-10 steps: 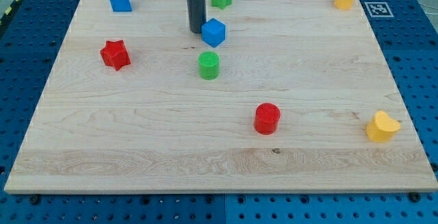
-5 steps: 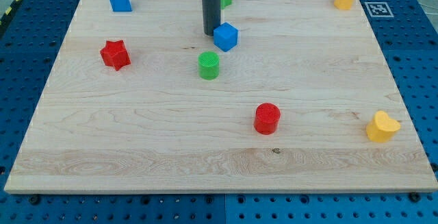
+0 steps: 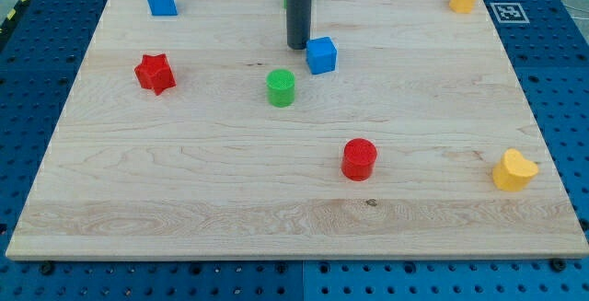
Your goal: Push the blue cube towards the center right side of the board
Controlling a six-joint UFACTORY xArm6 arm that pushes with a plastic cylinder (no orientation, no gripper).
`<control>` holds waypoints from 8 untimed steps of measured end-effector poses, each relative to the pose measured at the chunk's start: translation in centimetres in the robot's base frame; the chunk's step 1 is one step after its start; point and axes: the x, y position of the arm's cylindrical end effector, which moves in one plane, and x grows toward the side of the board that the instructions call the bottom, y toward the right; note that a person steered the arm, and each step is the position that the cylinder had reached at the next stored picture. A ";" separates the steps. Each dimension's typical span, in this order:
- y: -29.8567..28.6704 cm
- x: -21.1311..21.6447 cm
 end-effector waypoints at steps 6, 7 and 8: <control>4.2 5.4; 4.8 5.8; 6.6 6.7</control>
